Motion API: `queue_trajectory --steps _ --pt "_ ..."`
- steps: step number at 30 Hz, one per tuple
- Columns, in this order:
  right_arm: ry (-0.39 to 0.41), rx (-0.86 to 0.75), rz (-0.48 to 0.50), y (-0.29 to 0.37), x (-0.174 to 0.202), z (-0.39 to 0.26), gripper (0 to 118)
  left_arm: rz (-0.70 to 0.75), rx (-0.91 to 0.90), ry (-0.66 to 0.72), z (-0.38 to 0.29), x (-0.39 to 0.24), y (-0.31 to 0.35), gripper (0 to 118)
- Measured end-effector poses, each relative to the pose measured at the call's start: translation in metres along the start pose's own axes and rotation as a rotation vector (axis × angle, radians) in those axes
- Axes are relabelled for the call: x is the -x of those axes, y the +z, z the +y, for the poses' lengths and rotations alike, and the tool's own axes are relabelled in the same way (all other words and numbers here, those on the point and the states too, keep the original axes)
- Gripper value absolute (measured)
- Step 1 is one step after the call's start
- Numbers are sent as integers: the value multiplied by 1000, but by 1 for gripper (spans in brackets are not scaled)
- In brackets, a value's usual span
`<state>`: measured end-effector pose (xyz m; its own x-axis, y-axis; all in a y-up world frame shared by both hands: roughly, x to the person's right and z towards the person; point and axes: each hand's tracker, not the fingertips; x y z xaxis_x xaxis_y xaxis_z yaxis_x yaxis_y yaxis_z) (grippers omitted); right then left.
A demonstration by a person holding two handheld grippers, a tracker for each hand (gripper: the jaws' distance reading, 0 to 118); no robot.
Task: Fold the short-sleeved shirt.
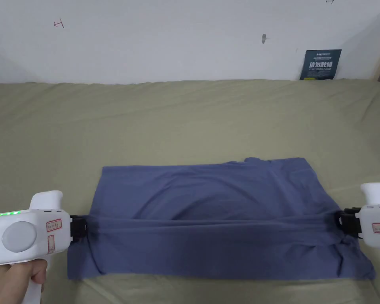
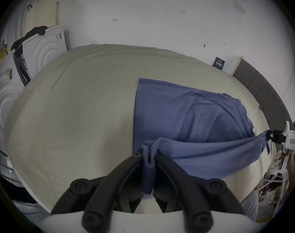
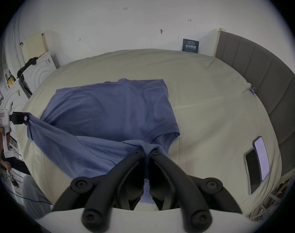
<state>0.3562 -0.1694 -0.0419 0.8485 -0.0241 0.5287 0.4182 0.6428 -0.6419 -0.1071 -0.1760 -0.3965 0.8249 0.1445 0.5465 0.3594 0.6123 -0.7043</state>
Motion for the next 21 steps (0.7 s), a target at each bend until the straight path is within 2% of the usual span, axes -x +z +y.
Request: queue_trajectory --steps 6,7,8,9,10,11,12,17,18,19,20,21 --pt "-46 76 6 -35 -4 3 7 -15 36 43 3 3 -37 6" --pt "-67 75 -7 -37 -6 2 17 -45 30 50 2 4 -41 21" --pt "-88 62 -29 -38 -6 1 43 -42 25 41 1 5 -42 56" --pt "-94 61 -46 -37 -7 -1 93 -46 46 31 0 4 -45 113" --pt "-96 54 -43 -34 -8 -5 116 -40 68 29 -4 5 -44 117" --pt "-104 -9 -40 -32 -14 -11 118 -77 -58 53 -8 3 -38 114" --pt "-96 -49 -45 -25 -14 -14 118 -53 8 55 -14 5 -36 115" --pt "-121 10 -3 4 -8 -41 118 1 -5 66 -29 18 4 111" --pt "-117 5 2 11 -6 -49 108 12 -8 63 -40 14 11 92" --pt "-120 -27 17 19 0 -58 78 10 -22 65 -49 14 21 44" --pt "-110 -59 19 27 5 -65 24 6 -30 70 -56 14 27 0" --pt "-84 -91 -12 33 10 -72 0 17 -37 70 -64 13 32 0"
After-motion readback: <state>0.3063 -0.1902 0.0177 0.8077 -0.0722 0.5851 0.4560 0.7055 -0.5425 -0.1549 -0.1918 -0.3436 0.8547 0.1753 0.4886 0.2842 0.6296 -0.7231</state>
